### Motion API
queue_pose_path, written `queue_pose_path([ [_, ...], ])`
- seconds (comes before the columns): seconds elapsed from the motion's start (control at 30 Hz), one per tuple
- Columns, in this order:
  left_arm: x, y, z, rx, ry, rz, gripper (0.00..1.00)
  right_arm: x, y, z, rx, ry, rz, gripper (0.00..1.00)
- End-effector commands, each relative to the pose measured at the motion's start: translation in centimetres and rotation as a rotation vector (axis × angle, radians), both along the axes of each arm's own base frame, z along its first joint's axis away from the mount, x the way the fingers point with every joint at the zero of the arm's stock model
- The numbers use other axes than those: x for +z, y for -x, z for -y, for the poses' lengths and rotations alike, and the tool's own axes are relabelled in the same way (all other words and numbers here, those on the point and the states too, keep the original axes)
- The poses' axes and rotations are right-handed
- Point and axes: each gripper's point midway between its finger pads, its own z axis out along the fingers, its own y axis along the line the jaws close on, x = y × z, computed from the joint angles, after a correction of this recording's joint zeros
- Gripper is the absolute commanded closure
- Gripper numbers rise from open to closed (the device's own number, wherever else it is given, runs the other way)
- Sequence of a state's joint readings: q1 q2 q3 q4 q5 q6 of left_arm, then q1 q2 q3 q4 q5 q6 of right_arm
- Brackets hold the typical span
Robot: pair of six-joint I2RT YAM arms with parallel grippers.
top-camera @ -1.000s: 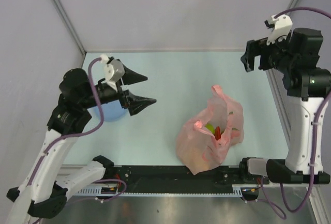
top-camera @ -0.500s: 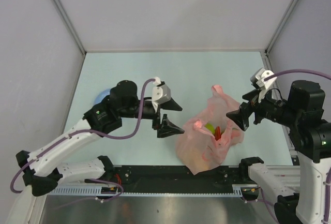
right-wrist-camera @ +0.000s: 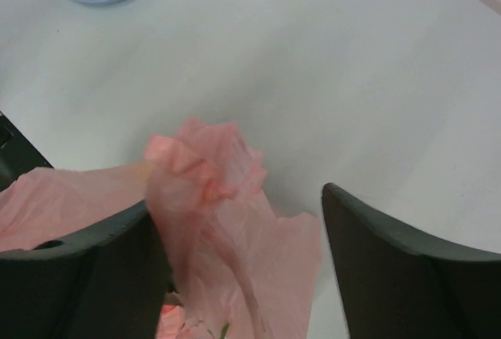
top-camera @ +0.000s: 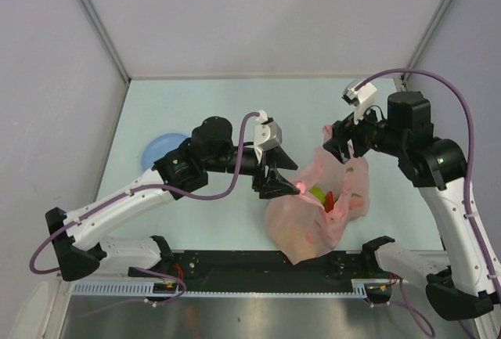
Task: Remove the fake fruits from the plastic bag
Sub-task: Move the plastic bag to the center of the board.
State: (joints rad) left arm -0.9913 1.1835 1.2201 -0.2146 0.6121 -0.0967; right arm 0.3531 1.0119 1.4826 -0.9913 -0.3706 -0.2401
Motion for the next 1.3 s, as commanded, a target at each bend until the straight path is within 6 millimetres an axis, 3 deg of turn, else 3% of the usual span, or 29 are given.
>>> queue_pose_path([
  [0.0, 4.1, 0.8, 0.9, -0.07, 0.107, 0.059, 0.39, 1.4, -2.3, -0.4, -0.043, 0.01, 0.092, 0.33],
  [0.03, 4.0, 0.7, 1.0, -0.072, 0.1, 0.063, 0.55, 1.3, -2.3, -0.6, -0.037, 0.015, 0.097, 0.39],
  [0.07, 3.7, 0.4, 1.2, -0.073, 0.094, 0.066, 0.66, 1.3, -2.5, -0.8, -0.03, 0.017, 0.097, 0.55],
  [0.13, 3.9, -0.2, 1.4, -0.062, 0.098, 0.072, 0.95, 0.9, -3.4, -1.1, -0.037, 0.018, 0.087, 0.72],
  [0.17, 4.0, -0.8, 1.4, -0.049, 0.099, 0.075, 1.0, 0.9, -3.8, -1.2, -0.041, 0.016, 0.085, 0.78],
  [0.23, 3.9, -1.8, 1.8, -0.041, 0.081, 0.077, 1.0, 0.5, -5.0, -1.7, -0.057, 0.007, 0.072, 0.8],
  [0.3, 4.0, -3.5, 1.8, -0.005, 0.05, 0.093, 1.0, 1.3, -6.3, -2.1, -0.084, -0.02, 0.093, 0.93],
  [0.4, 4.6, -7.4, 0.7, 0.103, 0.037, 0.105, 1.0, 2.6, -9.2, -2.3, -0.14, -0.048, 0.156, 1.0],
  [0.43, 4.9, -10.2, -0.7, 0.191, 0.037, 0.108, 1.0, 2.1, -10.6, -2.5, -0.154, -0.04, 0.155, 1.0],
  [0.5, 6.2, -13.5, -2.1, 0.282, 0.044, 0.125, 1.0, 3.7, -13.2, -2.4, -0.208, -0.059, 0.226, 1.0],
  [0.53, 5.9, -17.0, -3.6, 0.366, 0.027, 0.12, 1.0, 4.0, -14.5, -2.4, -0.224, -0.061, 0.241, 1.0],
  [0.57, 6.1, -18.7, -4.2, 0.4, 0.023, 0.118, 1.0, 4.9, -16.6, -2.8, -0.235, -0.073, 0.267, 1.0],
  [0.6, 8.2, -20.1, -4.9, 0.435, 0.048, 0.147, 1.0, 5.3, -18.2, -2.3, -0.261, -0.08, 0.28, 1.0],
  [0.63, 7.2, -23.5, -5.7, 0.488, 0.024, 0.127, 1.0, 5.9, -19.5, -2.1, -0.276, -0.092, 0.295, 1.0],
  [0.67, 7.7, -24.9, -6.1, 0.512, 0.027, 0.137, 1.0, 4.4, -22.1, -2.3, -0.291, -0.085, 0.272, 1.0],
  [0.7, 10.5, -25.9, -6.6, 0.536, 0.066, 0.177, 1.0, 7.7, -23.8, -1.5, -0.323, -0.136, 0.346, 1.0],
  [0.73, 9.2, -29.0, -7.1, 0.575, 0.043, 0.147, 1.0, 8.4, -24.9, -1.6, -0.327, -0.151, 0.359, 1.0],
  [0.77, 12.3, -29.7, -7.6, 0.6, 0.095, 0.183, 1.0, 6.8, -27.6, -1.9, -0.334, -0.145, 0.325, 1.0],
  [0.8, 12.5, -30.8, -7.9, 0.618, 0.098, 0.176, 1.0, 10.2, -28.2, -1.7, -0.334, -0.182, 0.387, 1.0],
  [0.87, 14.0, -33.0, -8.7, 0.657, 0.131, 0.195, 1.0, 10.0, -30.4, -2.3, -0.324, -0.183, 0.397, 1.0],
  [0.9, 14.4, -33.5, -8.9, 0.667, 0.14, 0.203, 1.0, 11.5, -30.6, -2.5, -0.311, -0.189, 0.44, 1.0],
  [0.97, 14.6, -34.1, -9.5, 0.692, 0.145, 0.22, 1.0, 11.8, -31.0, -3.1, -0.29, -0.185, 0.468, 1.0],
  [1.03, 13.9, -34.1, -9.8, 0.697, 0.131, 0.211, 1.0, 10.3, -31.2, -3.8, -0.273, -0.156, 0.457, 1.0],
  [1.1, 11.8, -33.7, -9.9, 0.687, 0.098, 0.179, 1.0, 9.1, -31.0, -4.3, -0.263, -0.142, 0.441, 1.0],
  [1.13, 11.1, -33.5, -10.0, 0.687, 0.088, 0.177, 1.0, 6.4, -30.9, -5.0, -0.252, -0.119, 0.389, 1.0],
  [1.2, 8.5, -33.0, -10.4, 0.69, 0.059, 0.149, 1.0, 4.3, -30.4, -5.7, -0.242, -0.105, 0.341, 1.0],
  [1.23, 7.7, -32.8, -10.4, 0.684, 0.047, 0.144, 1.0, 1.9, -29.9, -6.0, -0.238, -0.092, 0.285, 1.0],
  [1.27, 5.9, -32.7, -10.4, 0.679, 0.022, 0.118, 1.0, 1.0, -29.3, -6.7, -0.224, -0.085, 0.264, 1.0],
])
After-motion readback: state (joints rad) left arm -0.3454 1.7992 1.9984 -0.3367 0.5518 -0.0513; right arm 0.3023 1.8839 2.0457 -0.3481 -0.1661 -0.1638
